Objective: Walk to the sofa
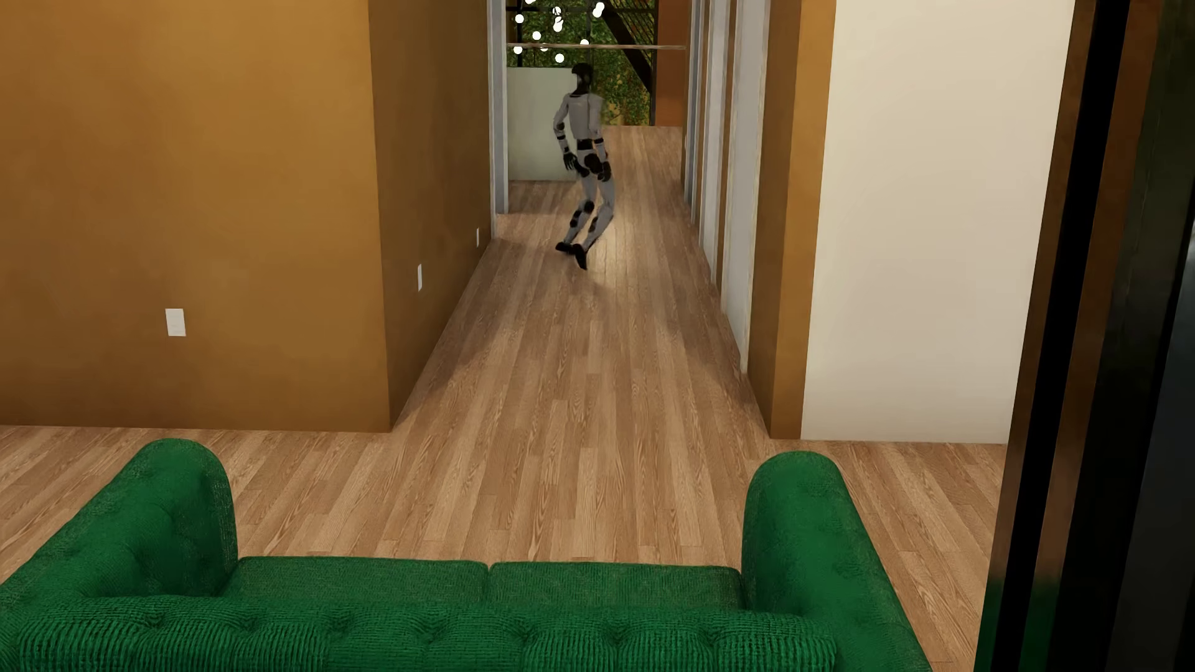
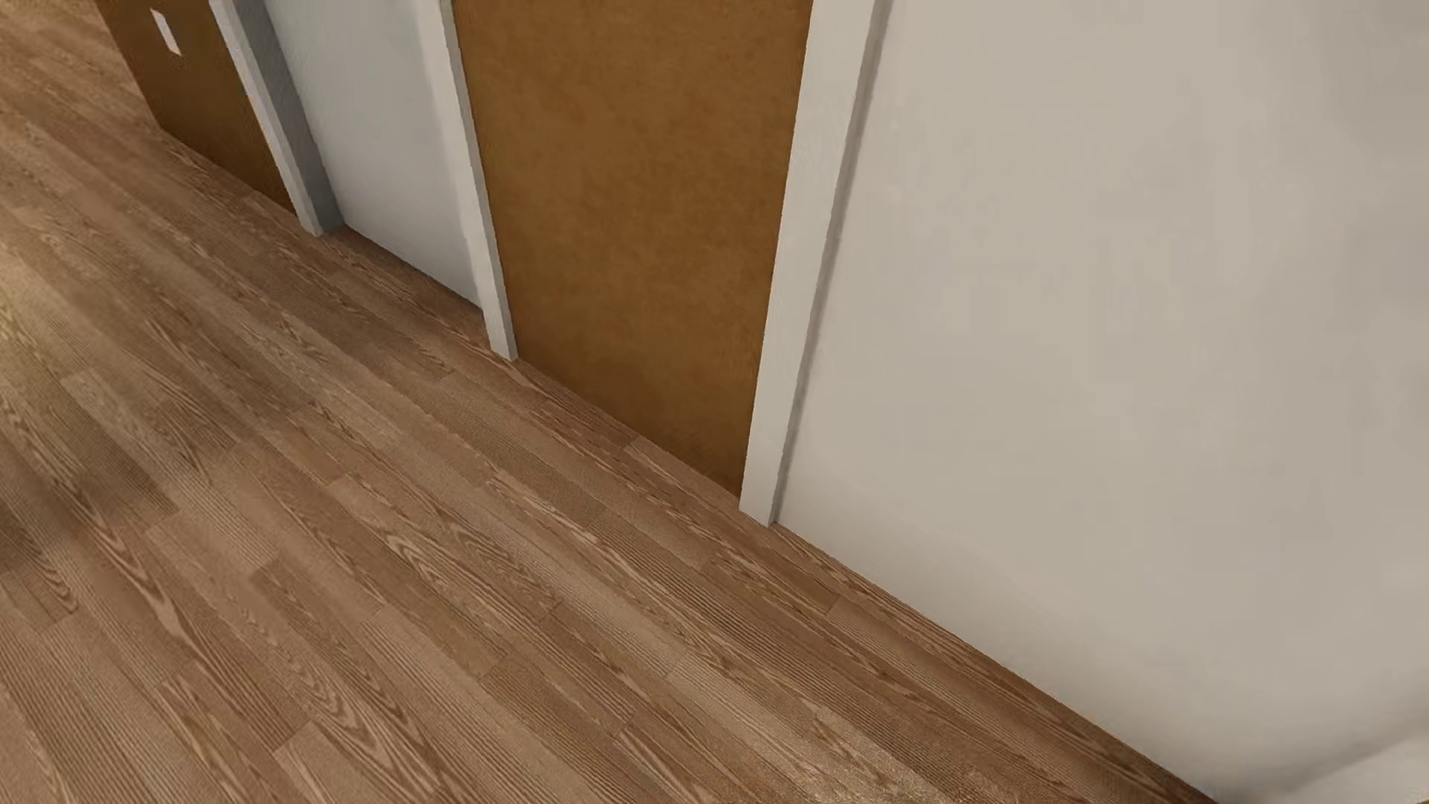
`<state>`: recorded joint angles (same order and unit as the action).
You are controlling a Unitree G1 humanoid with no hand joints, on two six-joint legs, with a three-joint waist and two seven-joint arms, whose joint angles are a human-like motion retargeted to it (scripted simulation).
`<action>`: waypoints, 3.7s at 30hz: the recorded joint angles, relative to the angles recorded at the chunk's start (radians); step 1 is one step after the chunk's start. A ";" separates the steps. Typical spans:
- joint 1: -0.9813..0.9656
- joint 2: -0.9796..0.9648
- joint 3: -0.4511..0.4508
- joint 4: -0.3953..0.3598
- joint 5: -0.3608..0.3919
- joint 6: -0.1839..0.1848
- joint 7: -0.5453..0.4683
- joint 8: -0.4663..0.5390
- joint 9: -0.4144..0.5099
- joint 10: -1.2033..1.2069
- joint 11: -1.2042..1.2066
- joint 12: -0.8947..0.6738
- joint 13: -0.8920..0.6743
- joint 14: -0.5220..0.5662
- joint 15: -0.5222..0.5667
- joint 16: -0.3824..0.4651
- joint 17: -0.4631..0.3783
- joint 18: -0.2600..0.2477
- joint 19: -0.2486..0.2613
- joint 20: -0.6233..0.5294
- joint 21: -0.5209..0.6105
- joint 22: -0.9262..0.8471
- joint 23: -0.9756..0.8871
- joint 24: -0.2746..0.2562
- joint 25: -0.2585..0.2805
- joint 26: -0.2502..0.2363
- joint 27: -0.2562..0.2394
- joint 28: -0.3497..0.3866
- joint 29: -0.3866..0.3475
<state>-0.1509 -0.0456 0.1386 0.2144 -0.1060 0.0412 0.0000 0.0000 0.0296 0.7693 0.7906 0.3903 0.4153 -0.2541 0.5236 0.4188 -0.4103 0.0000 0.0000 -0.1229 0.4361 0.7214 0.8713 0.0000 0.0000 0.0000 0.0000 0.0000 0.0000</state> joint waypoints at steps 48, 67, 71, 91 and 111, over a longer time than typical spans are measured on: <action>-0.609 0.440 0.340 -0.111 0.115 -0.073 0.000 0.000 0.051 0.114 -0.155 0.080 -0.313 0.034 -0.558 0.025 -0.024 0.000 0.000 -0.332 0.083 0.305 -0.225 0.000 0.000 0.000 0.000 0.000 0.000; 0.216 -0.310 -0.247 -0.018 0.327 0.094 0.000 0.000 0.081 0.535 -0.101 -0.135 0.016 0.266 -0.404 -0.052 0.008 0.000 0.000 -0.196 0.281 0.001 0.052 0.000 0.000 0.000 0.000 0.000 0.000; -0.158 0.154 0.019 -0.095 0.296 0.021 0.000 0.000 0.084 0.349 -0.334 0.042 -0.155 0.043 -0.705 -0.060 0.001 0.000 0.000 -0.356 0.054 0.231 -0.186 0.000 0.000 0.000 0.000 0.000 0.000; 0.486 -0.375 -0.354 -0.150 0.128 0.036 0.000 0.000 0.047 -0.220 -0.307 -0.189 0.103 -0.035 -0.881 -0.028 0.012 0.000 0.000 -0.062 0.343 -0.379 0.108 0.000 0.000 0.000 0.000 0.000 0.000; -0.226 0.377 0.173 -0.135 0.120 -0.043 0.000 0.000 -0.005 0.032 0.050 0.154 -0.271 0.202 -0.537 -0.056 0.050 0.000 0.000 -0.319 -0.102 0.313 -0.311 0.000 0.000 0.000 0.000 0.000 0.000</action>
<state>-0.3767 0.3312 0.3111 0.0798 0.0137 -0.0017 0.0000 0.0000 0.0248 0.8012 0.8407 0.5442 0.1442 -0.0526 -0.0139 0.3628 -0.3606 0.0000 0.0000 -0.4417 0.3342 1.0344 0.5603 0.0000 0.0000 0.0000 0.0000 0.0000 0.0000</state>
